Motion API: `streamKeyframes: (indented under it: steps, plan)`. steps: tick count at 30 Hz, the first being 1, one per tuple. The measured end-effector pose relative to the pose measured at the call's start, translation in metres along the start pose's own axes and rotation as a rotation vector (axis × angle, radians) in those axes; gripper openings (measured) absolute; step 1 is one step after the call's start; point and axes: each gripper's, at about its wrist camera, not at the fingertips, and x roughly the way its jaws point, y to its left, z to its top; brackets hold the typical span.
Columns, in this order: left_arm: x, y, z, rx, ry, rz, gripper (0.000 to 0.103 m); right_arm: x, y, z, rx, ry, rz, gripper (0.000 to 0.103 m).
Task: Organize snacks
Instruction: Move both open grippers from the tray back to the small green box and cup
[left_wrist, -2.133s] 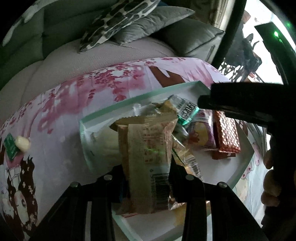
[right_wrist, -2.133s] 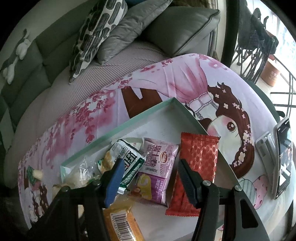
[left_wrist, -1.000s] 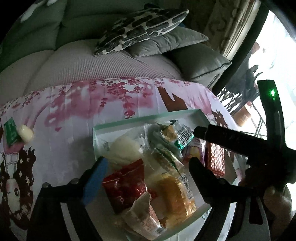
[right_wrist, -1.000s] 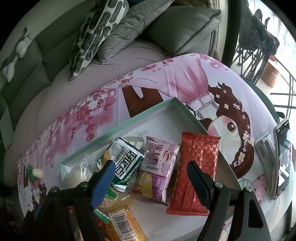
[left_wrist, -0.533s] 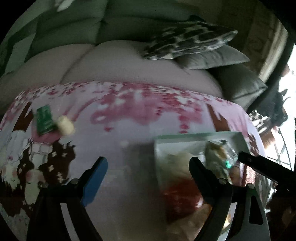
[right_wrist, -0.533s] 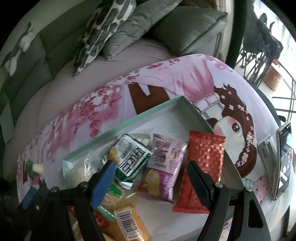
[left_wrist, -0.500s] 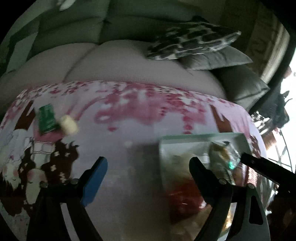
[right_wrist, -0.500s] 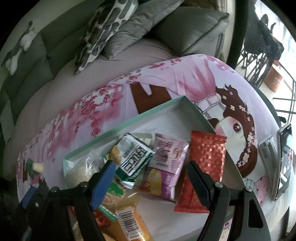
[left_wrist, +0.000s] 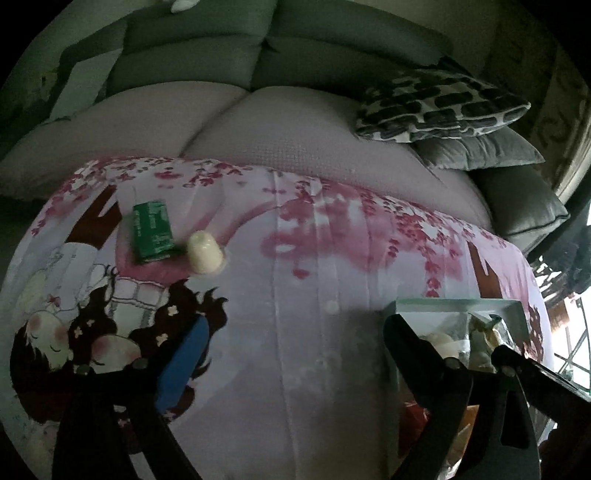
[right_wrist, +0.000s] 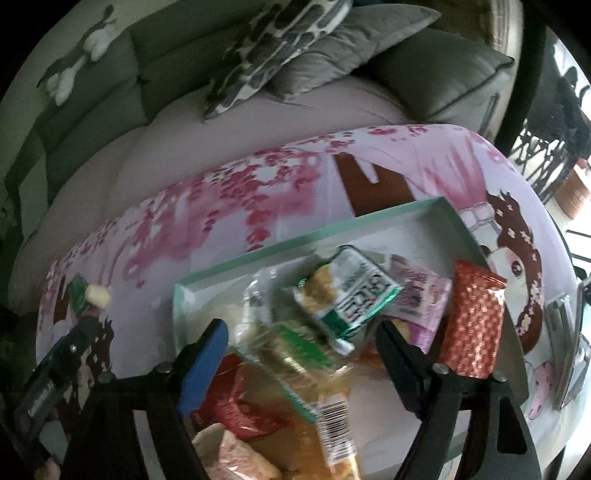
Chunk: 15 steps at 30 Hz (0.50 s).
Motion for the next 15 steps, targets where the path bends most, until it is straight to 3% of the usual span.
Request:
streamKeyframes:
  steps: [6, 15]
  plan:
    - [-0.0013, 0.0034, 0.0015, 0.000, -0.008, 0.001, 0.101, -0.0006, 0.0108, -0.0020, -0.029, -0.016, 0.004, 0.102]
    - [-0.0029, 0.0060, 0.0026, -0.001, -0.034, 0.013, 0.103, -0.0007, 0.0084, -0.0012, -0.028, -0.033, -0.006, 0.103]
